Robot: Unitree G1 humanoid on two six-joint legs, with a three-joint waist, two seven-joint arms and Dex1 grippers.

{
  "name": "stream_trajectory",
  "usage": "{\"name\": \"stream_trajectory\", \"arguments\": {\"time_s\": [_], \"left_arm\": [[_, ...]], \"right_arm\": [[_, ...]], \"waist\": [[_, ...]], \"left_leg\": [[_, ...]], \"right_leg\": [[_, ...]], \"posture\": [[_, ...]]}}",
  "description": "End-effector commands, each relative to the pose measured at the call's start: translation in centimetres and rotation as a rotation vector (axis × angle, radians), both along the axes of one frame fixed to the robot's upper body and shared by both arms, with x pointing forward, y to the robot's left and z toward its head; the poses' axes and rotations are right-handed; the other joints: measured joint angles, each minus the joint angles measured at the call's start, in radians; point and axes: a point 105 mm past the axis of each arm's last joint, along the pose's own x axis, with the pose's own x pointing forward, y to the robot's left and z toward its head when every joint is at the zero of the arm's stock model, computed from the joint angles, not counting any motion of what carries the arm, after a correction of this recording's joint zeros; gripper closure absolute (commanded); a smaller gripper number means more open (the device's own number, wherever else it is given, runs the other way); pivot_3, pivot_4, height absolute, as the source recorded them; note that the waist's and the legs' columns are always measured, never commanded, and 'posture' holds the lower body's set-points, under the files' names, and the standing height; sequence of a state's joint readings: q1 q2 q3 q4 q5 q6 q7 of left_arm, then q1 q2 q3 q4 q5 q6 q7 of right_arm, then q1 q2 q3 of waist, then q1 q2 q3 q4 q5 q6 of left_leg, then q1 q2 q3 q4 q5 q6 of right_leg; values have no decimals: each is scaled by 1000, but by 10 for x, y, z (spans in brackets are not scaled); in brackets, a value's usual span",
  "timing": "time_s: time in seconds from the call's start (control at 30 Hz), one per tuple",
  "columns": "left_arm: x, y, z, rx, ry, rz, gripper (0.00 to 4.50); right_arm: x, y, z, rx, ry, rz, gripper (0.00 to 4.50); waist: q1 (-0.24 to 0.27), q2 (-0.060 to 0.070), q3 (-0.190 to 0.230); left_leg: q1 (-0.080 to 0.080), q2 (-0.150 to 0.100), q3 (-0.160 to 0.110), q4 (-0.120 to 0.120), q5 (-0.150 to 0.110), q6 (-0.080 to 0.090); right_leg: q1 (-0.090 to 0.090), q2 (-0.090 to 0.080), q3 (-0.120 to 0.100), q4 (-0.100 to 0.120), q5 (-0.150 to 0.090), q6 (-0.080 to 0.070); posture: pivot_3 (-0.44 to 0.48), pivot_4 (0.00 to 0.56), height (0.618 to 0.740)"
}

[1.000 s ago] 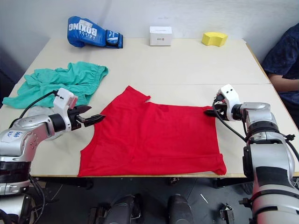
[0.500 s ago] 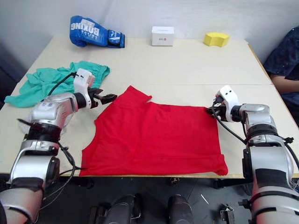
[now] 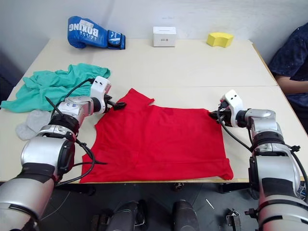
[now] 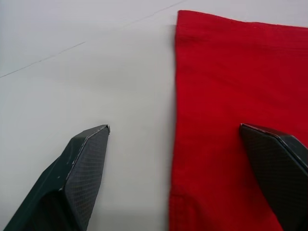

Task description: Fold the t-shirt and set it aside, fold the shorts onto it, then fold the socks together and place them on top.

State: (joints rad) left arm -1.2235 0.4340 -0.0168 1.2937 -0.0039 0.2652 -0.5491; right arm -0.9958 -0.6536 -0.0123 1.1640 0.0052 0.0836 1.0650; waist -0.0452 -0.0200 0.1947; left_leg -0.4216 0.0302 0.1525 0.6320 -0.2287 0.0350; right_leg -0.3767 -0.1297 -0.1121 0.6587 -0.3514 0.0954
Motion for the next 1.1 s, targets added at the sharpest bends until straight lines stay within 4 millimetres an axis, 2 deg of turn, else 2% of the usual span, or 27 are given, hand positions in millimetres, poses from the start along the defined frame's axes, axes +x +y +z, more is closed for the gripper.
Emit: {"name": "stream_trajectory", "arguments": {"time_s": [0.03, 0.1, 0.3, 0.47, 0.67, 0.8, 0.93, 1.1], "left_arm": [[-1, -11, -4, -48, 14, -20, 398], [-1, -10, -6, -20, 6, -27, 860], [1, -13, -2, -67, -20, -23, 2792], [1, -7, 2, -54, -39, -24, 4397], [2, -7, 16, -89, -92, -55, 4454], [2, 0, 35, -128, -174, -68, 4454], [-1, 9, 44, -67, -211, -107, 4454], [-5, 18, 57, -94, -240, -136, 4454]], "right_arm": [[-4, -4, -4, -1, 1, 5, 4500], [-5, -4, -5, 0, 2, 5, 4500], [-7, -4, -8, 0, 4, 7, 4500], [-5, -7, -3, -6, -16, -3, 4500], [-5, -2, 4, 23, -40, 31, 4500], [-1, 1, 22, 92, -109, 37, 4500], [-3, -1, 35, 131, -151, 58, 4500], [-10, -6, 49, 183, -196, 100, 4500]], "waist": [[2, 0, 0], [3, 0, 0], [5, 0, 0], [5, 0, 0], [5, 0, 0], [5, 0, 0], [2, -1, 0], [1, -1, 0]], "left_leg": [[0, 0, 0, 0, 0, 0], [0, 0, 0, 1, 0, 0], [0, 0, 0, 1, 0, 0], [0, 0, 0, 1, 0, 0], [0, 0, 0, 1, 0, 0], [0, 0, 0, 1, 0, 0], [0, 0, 0, 0, 0, 0], [-1, 0, 0, 0, 0, 0]], "right_leg": [[0, 0, 0, 0, 0, 0], [0, -1, 0, 0, 0, 0], [0, -1, 0, 0, 0, 0], [0, -1, 0, 0, 0, 0], [0, 0, 0, 1, 0, 0], [0, 0, -1, 1, 0, 0], [0, 0, -1, 1, 0, 0], [0, 2, -1, 1, 0, 0]], "posture": [[0, 150, 740], [0, 150, 740], [0, 150, 740], [0, 150, 740], [0, 150, 740], [0, 150, 740], [0, 150, 740], [0, 150, 740]]}}
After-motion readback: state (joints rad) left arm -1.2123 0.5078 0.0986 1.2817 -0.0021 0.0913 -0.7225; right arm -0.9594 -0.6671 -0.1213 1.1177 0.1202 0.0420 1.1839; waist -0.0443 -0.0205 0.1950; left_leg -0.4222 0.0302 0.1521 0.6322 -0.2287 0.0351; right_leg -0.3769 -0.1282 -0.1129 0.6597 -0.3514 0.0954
